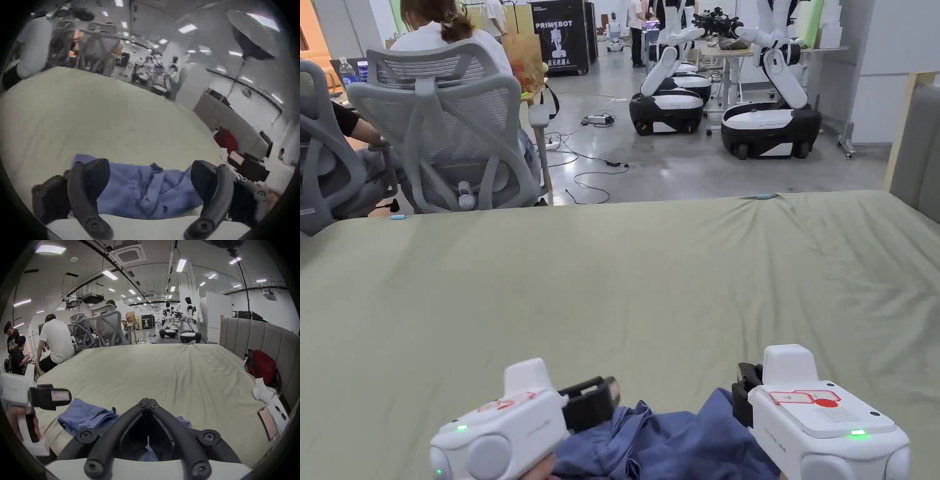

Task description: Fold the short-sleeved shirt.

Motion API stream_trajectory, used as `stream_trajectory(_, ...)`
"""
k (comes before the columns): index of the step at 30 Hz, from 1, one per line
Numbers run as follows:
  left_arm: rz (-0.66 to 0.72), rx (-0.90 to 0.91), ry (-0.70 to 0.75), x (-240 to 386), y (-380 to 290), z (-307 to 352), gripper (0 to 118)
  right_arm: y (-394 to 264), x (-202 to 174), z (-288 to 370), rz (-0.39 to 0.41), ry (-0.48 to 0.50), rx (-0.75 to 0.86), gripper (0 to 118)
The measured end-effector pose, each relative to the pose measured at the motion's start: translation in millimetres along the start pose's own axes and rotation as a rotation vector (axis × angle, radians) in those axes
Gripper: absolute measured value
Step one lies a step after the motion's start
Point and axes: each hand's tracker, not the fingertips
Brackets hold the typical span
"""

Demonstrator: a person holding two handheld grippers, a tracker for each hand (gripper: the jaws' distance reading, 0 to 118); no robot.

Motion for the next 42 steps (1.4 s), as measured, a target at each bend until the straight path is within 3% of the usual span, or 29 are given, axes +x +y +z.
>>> stream_trajectory(1,-0.018,-0.040,0.024,-3,1,-6,79,0,0,0,-0.005,0.005,0.001,0)
stream_trajectory(3,-0.019,-0.147,0.048,-13,-3,-21,28,-1,-1,-2,-0.017,0.014,-0.002,0)
stream_trajectory(4,0.005,-0.174,0.063,-16,-8,-27,15,-1,-2,-2,-0.017,0.014,-0.002,0)
stream_trajectory(6,0.084,-0.216,0.021,-17,-22,-46,11,-2,-1,-3,-0.022,0.019,-0.003,0)
stream_trajectory(7,0.090,-0.256,-0.004,-16,-26,-52,1,-2,-1,-3,-0.023,0.020,-0.004,0)
stream_trajectory(9,0.100,-0.306,-0.036,-9,-40,-67,0,-4,2,-3,-0.019,0.015,-0.006,0)
stream_trajectory(14,0.111,-0.341,-0.111,28,-62,-88,0,-6,10,-4,-0.018,0.000,-0.021,0)
stream_trajectory(19,0.084,-0.317,-0.084,31,-64,-87,0,-7,10,-3,-0.011,-0.009,-0.033,0)
stream_trajectory(26,-0.045,-0.059,-0.002,-1,-21,4,0,-5,-11,-5,0.010,0.012,-0.035,0)
stream_trajectory(28,0.019,-0.085,0.037,-31,-22,15,0,-6,-18,-4,0.015,0.026,-0.032,0)
stream_trajectory(29,0.053,-0.081,0.038,-46,-24,17,6,-7,-22,-4,0.017,0.031,-0.033,0)
stream_trajectory(30,0.088,-0.089,0.024,-57,-25,21,25,-8,-26,-4,0.019,0.037,-0.033,0)
stream_trajectory(31,0.119,-0.083,0.017,-65,-26,25,68,-9,-28,-5,0.019,0.041,-0.036,0)
stream_trajectory(33,0.237,-0.056,-0.005,-85,-30,29,118,-10,-34,-6,0.022,0.049,-0.042,0)
stream_trajectory(37,0.614,-0.076,-0.050,-131,-45,16,108,-12,-34,-6,0.025,0.055,-0.046,0)
stream_trajectory(39,0.797,-0.120,-0.197,-144,-63,-3,107,-12,-30,-7,0.023,0.047,-0.048,0)
stream_trajectory(41,0.897,-0.137,-0.382,-140,-75,-21,92,-12,-25,-6,0.019,0.039,-0.049,0)
stream_trajectory(42,0.925,-0.162,-0.396,-131,-79,-32,81,-12,-22,-5,0.018,0.031,-0.048,0)
